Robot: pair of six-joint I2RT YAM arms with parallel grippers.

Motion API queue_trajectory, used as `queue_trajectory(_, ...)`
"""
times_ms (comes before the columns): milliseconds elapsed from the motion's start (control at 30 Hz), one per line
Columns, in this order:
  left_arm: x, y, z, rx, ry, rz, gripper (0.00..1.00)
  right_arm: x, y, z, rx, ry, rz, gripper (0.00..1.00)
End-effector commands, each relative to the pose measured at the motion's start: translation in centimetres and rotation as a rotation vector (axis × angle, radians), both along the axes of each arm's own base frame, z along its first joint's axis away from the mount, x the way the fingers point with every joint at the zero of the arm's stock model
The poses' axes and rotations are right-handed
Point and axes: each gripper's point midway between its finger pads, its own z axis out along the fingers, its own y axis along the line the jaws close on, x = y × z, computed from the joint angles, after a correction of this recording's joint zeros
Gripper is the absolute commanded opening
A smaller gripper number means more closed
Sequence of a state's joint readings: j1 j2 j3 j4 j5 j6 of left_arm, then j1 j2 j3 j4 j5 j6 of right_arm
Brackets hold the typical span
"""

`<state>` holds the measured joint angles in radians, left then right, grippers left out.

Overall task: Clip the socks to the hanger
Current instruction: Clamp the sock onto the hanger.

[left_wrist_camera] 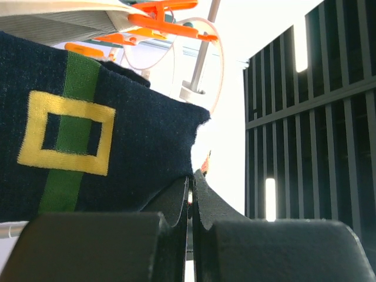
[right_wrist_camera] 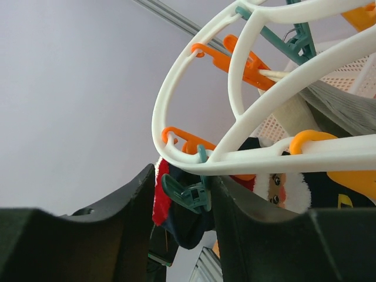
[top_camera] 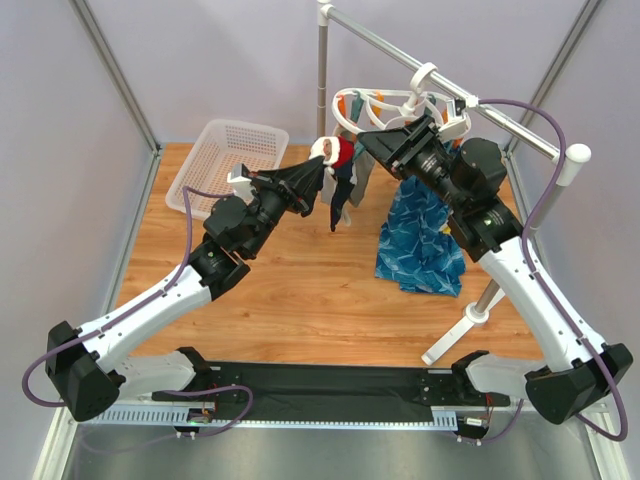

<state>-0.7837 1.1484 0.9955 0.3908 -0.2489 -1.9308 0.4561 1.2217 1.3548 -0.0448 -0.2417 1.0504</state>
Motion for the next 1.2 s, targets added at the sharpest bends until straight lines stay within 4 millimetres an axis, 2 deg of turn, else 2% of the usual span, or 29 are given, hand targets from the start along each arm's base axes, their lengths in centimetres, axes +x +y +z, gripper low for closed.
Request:
queue_trajectory(0, -0.2, 0.2, 0.8, -0.002, -0.031, 0.010, 0.00, -1.4, -0.6, 2.2, 0.015, -0.059, 0.000, 0.45)
queue_trajectory(267, 0.1, -0.2, -0.3, 0.025, -0.005, 0.008, 0.00, -1.4, -0.5, 1.8, -0.004, -0.049, 0.004, 0.66)
queue_trajectory(400, 0.2, -1.1, -1.1, 0.048, 0.004, -0.022, 0.01, -1.3, -0.6, 1.4, -0.031, -0.043, -0.002, 0.72)
queue_trajectory(500, 0.2, -1.6, -1.8, 0.063, 0.011, -0.041, 0.21, -1.5, -0.9, 1.3, -0.070, -0.048, -0.011, 0.73)
queue_trajectory(533, 0.1, -1.8, -2.0, 0.071, 0.013, -0.050, 0.40, -1.5, -0.9, 1.2, -0.081, -0.048, -0.013, 0.73)
queue_trajectory(600, -0.2, -1.9, -2.6, 0.100, 0.023, -0.064, 0.58, -1.6, -1.3, 0.6, -0.119, -0.039, -0.027, 0.73)
queue_trajectory(633, -0.3, -2.1, -3.7, 0.136, 0.053, -0.074, 0.74, -1.7, -1.6, 0.5, -0.149, -0.053, -0.039, 0.73)
queue_trajectory(667, -0.5, -2.1, -4.1, 0.170, 0.054, -0.079, 0.83, -1.8, -2.0, -0.3, -0.188, -0.032, -0.050, 0.75)
queue_trajectory(700, -1.0, -1.7, -3.9, 0.187, 0.051, -0.081, 0.85, -1.8, -2.2, -0.7, -0.216, -0.029, -0.057, 0.75)
queue_trajectory(733, -1.2, -1.6, -5.1, 0.255, 0.071, -0.082, 0.89, -1.9, -2.4, -0.7, -0.265, -0.052, -0.060, 0.77)
queue_trajectory(800, -2.2, -1.0, -4.5, 0.310, 0.035, -0.083, 0.89, -2.4, -3.0, -1.9, -0.329, -0.027, -0.060, 0.77)
queue_trajectory(833, -2.4, -0.7, -5.0, 0.410, -0.010, -0.074, 0.89, -2.5, -3.2, -2.3, -0.374, -0.043, -0.062, 0.78)
queue_trajectory(933, -4.0, 0.4, -3.6, 0.648, -0.181, -0.069, 0.86, -3.7, -4.3, -2.9, -0.474, -0.067, -0.062, 0.78)
queue_trajectory(967, -4.6, 0.1, -3.3, 0.709, -0.237, -0.096, 0.85, -4.3, -4.9, -3.5, -0.512, -0.056, -0.062, 0.78)
queue_trajectory(1000, -5.2, 0.3, -1.1, 0.748, -0.326, -0.096, 0.83, -4.7, -5.2, -3.7, -0.544, -0.058, -0.061, 0.78)
queue_trajectory(1033, -5.4, 0.5, -2.3, 0.906, -0.393, -0.119, 0.82, -5.1, -5.7, -4.0, -0.602, -0.085, -0.055, 0.78)
queue_trajectory(1067, -5.6, -0.1, -3.0, 0.979, -0.423, -0.176, 0.80, -5.8, -6.1, -4.7, -0.643, -0.069, -0.040, 0.78)
queue_trajectory(1100, -6.3, 0.5, -3.1, 1.087, -0.452, -0.214, 0.77, -6.5, -6.5, -4.7, -0.663, -0.080, -0.034, 0.79)
queue_trajectory(1133, -6.2, 0.6, -3.8, 1.137, -0.444, -0.238, 0.76, -7.2, -6.8, -5.6, -0.697, -0.061, -0.015, 0.79)
queue_trajectory(1167, -6.3, 0.4, -4.7, 1.172, -0.442, -0.271, 0.75, -7.8, -6.8, -5.6, -0.719, -0.078, 0.016, 0.79)
